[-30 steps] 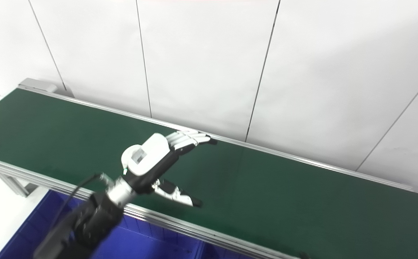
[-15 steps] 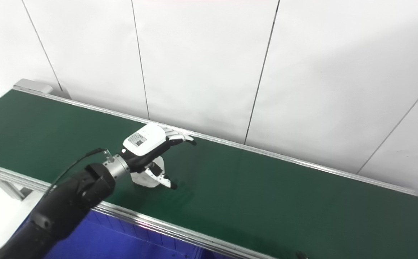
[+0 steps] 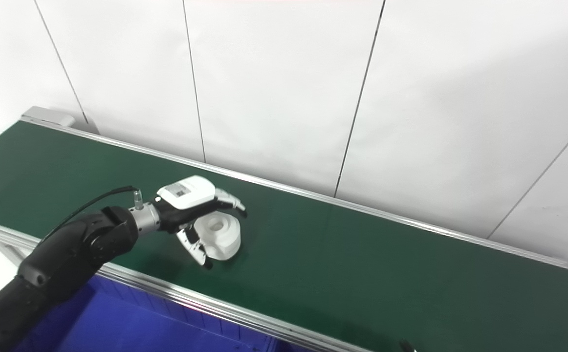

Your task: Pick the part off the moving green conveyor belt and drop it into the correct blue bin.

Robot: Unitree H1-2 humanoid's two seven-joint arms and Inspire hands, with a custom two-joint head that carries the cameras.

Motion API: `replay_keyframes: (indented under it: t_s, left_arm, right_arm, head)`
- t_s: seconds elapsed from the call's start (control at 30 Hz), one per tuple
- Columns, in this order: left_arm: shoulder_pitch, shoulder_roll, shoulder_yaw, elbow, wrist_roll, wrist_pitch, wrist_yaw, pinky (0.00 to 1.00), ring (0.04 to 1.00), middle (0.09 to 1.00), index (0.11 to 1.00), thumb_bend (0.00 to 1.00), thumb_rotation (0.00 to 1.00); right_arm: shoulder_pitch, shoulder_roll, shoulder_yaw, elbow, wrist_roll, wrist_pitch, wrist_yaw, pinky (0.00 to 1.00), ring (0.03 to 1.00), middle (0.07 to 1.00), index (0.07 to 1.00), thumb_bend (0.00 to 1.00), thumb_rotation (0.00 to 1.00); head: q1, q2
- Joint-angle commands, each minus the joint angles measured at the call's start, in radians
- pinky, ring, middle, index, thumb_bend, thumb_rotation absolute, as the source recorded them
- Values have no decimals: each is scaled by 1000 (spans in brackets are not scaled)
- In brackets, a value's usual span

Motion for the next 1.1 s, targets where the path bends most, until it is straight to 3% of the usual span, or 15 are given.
replay_keyframes:
  t_s: [0.0, 0.1, 0.13, 0.2, 0.23, 0.27, 0.3, 0.43, 0.57, 0.67, 1.07]
  left_arm:
    - [-49, 33, -6, 3, 19, 1, 4, 758, 814, 814, 764, 1000, 272]
    - [-45, 31, -16, 18, 51, 2, 34, 737, 791, 789, 747, 1000, 230]
    - [-36, 18, -14, 33, 78, -5, 96, 732, 786, 784, 744, 1000, 221]
    - [-17, -12, -4, 62, 110, -18, 214, 631, 688, 699, 680, 999, 147]
    - [-6, -34, 5, 82, 114, -29, 284, 575, 619, 642, 633, 948, 83]
    - [4, -54, 11, 98, 114, -34, 337, 502, 537, 574, 537, 661, 64]
    - [14, -74, 19, 114, 110, -40, 389, 469, 501, 531, 512, 580, 38]
    - [51, -152, 41, 156, 74, -42, 514, 430, 469, 490, 493, 529, 3]
    - [76, -215, 43, 186, 37, -55, 562, 395, 451, 482, 495, 524, 0]
    - [79, -229, 35, 177, 25, -60, 548, 353, 436, 480, 497, 522, 0]
    - [84, -185, 51, 89, -65, -79, 487, 318, 417, 483, 491, 524, 0]
  right_arm:
    - [11, 1, 2, -36, 0, -26, 4, 725, 767, 973, 931, 864, 1000]
    - [12, 2, 2, -38, -2, -26, 3, 726, 765, 971, 930, 861, 1000]
    - [13, 2, 2, -39, -3, -25, 3, 726, 765, 970, 930, 861, 1000]
    - [14, 2, 3, -40, -6, -28, 3, 730, 765, 970, 930, 850, 1000]
    - [14, 1, 4, -40, -8, -31, 4, 725, 764, 969, 931, 838, 1000]
    - [14, 0, 4, -41, -8, -33, 5, 722, 765, 969, 931, 828, 1000]
    - [14, 0, 4, -39, -9, -36, 5, 716, 764, 968, 930, 822, 1000]
    - [15, 1, 4, -39, -12, -39, 3, 707, 759, 966, 929, 821, 1000]
    - [16, 4, 8, -42, -2, -37, 4, 707, 759, 956, 924, 821, 1000]
    - [18, 7, 9, -45, -9, -33, 1, 699, 751, 957, 926, 829, 1000]
    - [19, 13, 12, -54, -16, -27, 0, 679, 722, 952, 925, 819, 1000]
  head:
    - [0, 2]
    - [0, 2]
    - [-3, 4]
    - [-5, 5]
    - [-6, 6]
    - [-6, 7]
    - [-7, 7]
    - [-15, 12]
    - [-11, 14]
    - [-13, 15]
    - [-22, 30]
